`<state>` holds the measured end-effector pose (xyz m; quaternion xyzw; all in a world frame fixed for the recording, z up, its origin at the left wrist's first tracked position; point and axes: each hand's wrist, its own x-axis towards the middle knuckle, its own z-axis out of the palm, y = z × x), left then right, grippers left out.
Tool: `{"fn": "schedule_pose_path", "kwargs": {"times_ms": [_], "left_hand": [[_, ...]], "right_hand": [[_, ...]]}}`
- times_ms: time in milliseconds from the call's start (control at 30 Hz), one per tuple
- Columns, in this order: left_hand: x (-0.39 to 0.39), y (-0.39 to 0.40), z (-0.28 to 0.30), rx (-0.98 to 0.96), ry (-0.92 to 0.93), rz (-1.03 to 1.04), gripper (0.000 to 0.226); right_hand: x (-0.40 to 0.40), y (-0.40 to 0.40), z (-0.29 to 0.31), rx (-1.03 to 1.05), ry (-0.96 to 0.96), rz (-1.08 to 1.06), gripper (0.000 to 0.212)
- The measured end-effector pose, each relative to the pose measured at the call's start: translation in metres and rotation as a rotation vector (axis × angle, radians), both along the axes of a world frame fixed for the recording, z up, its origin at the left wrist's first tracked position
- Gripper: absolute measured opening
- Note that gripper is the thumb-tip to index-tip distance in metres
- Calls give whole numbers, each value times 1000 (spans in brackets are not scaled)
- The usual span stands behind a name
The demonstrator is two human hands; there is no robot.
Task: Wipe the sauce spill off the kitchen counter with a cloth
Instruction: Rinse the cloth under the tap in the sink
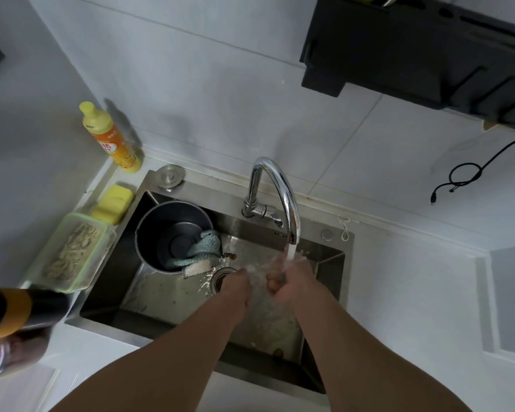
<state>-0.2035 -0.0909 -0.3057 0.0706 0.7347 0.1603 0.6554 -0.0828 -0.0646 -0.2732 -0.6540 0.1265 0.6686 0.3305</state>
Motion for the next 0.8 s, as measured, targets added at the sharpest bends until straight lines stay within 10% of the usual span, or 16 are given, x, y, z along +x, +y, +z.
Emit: {"fn": "schedule_pose_path", "kwargs": {"times_ms": [267, 800], "left_hand": [[7, 14, 6, 107, 36, -122, 46], [22, 36, 10, 68, -218, 47, 17]], "right_hand": [[15, 0, 11, 150, 181, -250, 15], [13, 0, -9, -43, 10, 20, 44]]}}
